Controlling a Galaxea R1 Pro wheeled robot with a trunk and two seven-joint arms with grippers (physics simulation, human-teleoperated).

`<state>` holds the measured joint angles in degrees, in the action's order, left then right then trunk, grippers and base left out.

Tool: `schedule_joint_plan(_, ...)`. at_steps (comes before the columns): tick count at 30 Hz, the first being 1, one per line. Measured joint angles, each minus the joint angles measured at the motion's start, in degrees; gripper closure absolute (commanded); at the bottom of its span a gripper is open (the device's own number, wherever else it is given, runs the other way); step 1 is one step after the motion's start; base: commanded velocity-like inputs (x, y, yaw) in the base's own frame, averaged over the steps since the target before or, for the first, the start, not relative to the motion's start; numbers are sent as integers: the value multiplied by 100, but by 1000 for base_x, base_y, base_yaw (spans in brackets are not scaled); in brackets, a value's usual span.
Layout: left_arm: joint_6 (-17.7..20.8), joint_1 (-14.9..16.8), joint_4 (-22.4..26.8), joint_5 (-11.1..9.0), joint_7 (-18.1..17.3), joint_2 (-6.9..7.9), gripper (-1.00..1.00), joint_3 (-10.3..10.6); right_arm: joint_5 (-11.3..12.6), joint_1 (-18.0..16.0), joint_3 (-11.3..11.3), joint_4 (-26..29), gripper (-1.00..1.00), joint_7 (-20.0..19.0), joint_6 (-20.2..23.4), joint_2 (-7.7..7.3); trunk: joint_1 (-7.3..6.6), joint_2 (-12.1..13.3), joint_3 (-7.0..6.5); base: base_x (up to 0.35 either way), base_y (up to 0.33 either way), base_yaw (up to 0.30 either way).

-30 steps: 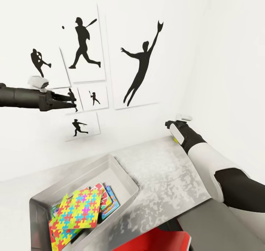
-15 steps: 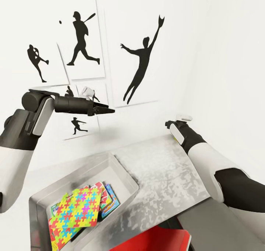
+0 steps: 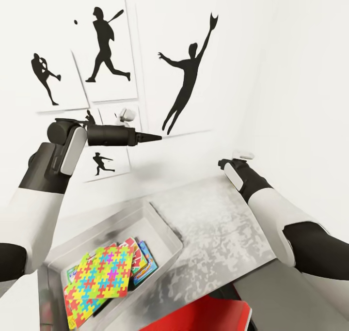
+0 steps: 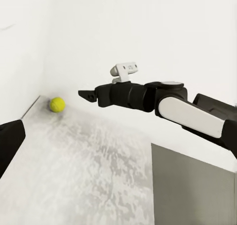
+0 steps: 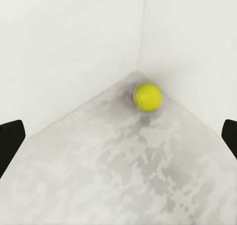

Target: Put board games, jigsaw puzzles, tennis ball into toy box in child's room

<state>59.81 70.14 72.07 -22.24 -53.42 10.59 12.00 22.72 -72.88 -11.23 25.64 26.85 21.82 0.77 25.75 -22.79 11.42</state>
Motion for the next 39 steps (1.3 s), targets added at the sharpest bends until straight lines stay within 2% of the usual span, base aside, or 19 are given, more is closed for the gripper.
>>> schedule_joint_plan(3,0,45,-6,-15,7,-94,-100,-45,-14,0,-3,28,-100,0,-1,-1,0,-1,7,0,0,0)
schedule_joint_plan(9,0,101,-8,-25,9,-169,-100,-90,-34,-10,0,85,-100,7,-8,-7,0,0,18,0,0,0)
schedule_joint_plan(19,0,114,14,-33,13,-177,-100,-217,-23,-44,-2,336,-100,14,-9,-134,0,0,88,0,0,0)
schedule_joint_plan(39,-1,116,94,-44,0,-142,-100,-250,-61,-246,-5,398,-100,6,-25,-170,0,0,275,0,0,0)
